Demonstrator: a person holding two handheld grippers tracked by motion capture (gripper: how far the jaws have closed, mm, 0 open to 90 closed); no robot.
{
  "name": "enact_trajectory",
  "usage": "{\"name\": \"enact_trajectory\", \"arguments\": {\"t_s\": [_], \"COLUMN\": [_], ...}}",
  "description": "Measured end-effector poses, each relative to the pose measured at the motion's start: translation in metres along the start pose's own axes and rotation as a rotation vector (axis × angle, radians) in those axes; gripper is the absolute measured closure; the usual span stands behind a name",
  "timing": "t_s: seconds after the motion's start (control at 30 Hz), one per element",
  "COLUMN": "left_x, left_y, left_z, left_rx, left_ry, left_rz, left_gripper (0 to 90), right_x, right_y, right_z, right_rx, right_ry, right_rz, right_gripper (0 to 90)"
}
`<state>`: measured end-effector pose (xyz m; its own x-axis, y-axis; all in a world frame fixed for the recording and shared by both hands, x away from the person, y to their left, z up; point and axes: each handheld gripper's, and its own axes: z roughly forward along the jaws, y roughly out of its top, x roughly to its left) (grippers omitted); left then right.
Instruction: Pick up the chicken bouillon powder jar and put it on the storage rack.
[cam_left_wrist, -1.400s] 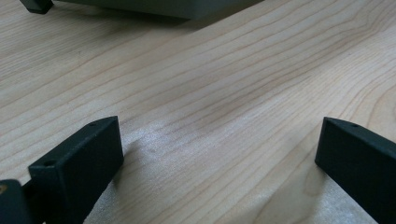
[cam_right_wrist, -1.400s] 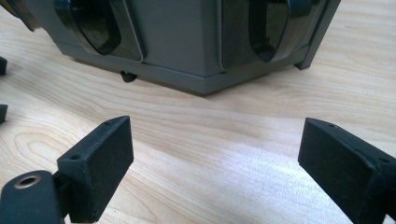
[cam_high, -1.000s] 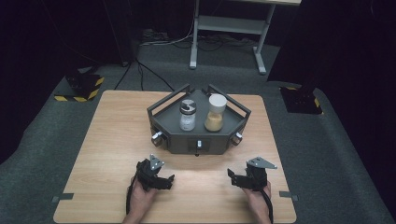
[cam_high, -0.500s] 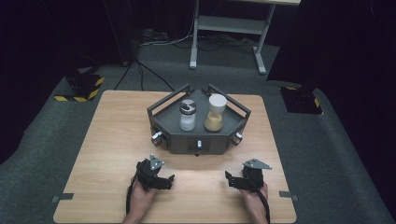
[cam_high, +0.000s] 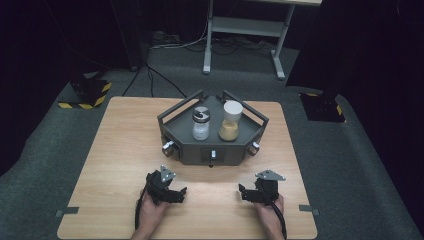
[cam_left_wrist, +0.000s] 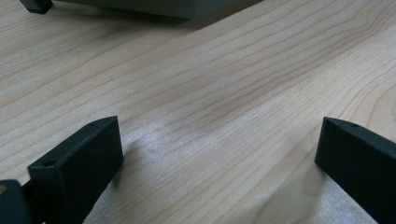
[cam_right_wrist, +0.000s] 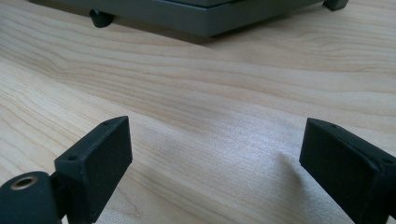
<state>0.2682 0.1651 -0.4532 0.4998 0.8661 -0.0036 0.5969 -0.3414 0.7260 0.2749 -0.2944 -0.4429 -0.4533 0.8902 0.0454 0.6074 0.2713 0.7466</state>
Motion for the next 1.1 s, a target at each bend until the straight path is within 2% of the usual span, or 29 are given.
{"name": "enact_trajectory", "arguments": {"t_s": [0.07, 0.17, 1.1], "left_x": [0.0, 0.0, 0.0], "left_y": [0.0, 0.0, 0.0], "left_z": [0.0, 0.0, 0.0], "left_rx": [0.0, 0.0, 0.0], "left_ry": [0.0, 0.0, -0.001], "left_rz": [0.0, 0.0, 0.001], "left_gripper": [0.9, 0.9, 0.6], "right_x": [0.001, 0.011, 0.012], "right_y": [0.0, -0.001, -0.003], "right_z": [0.003, 0.005, 0.004], "right_rx": [0.014, 0.019, 0.01], "right_ry": [-0.005, -0.042, -0.045], "right_rz": [-0.003, -0.049, -0.049], "right_gripper": [8.1, 8.2, 11.8]}}
